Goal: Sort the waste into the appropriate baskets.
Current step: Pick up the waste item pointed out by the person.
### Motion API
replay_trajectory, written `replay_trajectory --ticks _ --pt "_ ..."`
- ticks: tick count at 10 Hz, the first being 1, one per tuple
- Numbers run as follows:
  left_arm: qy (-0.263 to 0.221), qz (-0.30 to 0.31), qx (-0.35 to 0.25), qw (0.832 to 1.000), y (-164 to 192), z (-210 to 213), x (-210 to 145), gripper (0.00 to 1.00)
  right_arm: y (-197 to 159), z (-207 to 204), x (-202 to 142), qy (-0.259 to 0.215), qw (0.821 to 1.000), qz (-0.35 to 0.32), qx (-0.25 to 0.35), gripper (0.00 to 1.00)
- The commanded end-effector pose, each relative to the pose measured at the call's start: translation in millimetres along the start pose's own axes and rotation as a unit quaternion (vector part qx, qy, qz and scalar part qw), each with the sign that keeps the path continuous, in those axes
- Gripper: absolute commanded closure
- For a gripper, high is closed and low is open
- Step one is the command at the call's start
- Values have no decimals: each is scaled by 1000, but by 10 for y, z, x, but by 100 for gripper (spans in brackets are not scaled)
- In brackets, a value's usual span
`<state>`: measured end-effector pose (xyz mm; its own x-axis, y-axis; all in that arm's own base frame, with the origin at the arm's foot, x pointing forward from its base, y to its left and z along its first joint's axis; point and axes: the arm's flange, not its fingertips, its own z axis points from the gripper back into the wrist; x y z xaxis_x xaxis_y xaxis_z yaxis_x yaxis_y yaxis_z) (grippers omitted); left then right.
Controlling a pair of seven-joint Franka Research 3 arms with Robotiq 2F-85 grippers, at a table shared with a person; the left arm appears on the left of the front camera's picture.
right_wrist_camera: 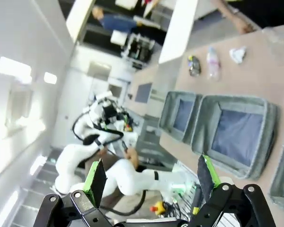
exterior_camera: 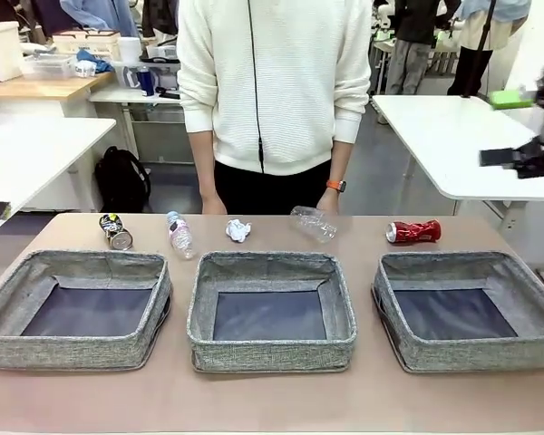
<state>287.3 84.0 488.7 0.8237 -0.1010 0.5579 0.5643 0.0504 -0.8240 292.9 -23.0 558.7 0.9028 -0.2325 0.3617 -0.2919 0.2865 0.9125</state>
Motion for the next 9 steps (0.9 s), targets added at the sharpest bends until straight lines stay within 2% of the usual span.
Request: replay_trajectory --ticks 1,3,4,5,9 --pt "-53 5 5 999 56 125 -169 0 -567 236 -809 -8 1000 16 -22 0" --pt "-79 35 36 996 32 251 -271 0 -856 552 -906 12 997 51 -51 0" --pt "-76 42 58 994 30 196 -233 0 -995 524 -941 38 991 74 -105 0" --pt "-72 35 28 996 111 375 -317 0 -497 700 -175 -4 1000 12 -29 0" --pt "-72 35 28 996 111 375 -317 0 -497 700 -175 -4 1000 12 -29 0"
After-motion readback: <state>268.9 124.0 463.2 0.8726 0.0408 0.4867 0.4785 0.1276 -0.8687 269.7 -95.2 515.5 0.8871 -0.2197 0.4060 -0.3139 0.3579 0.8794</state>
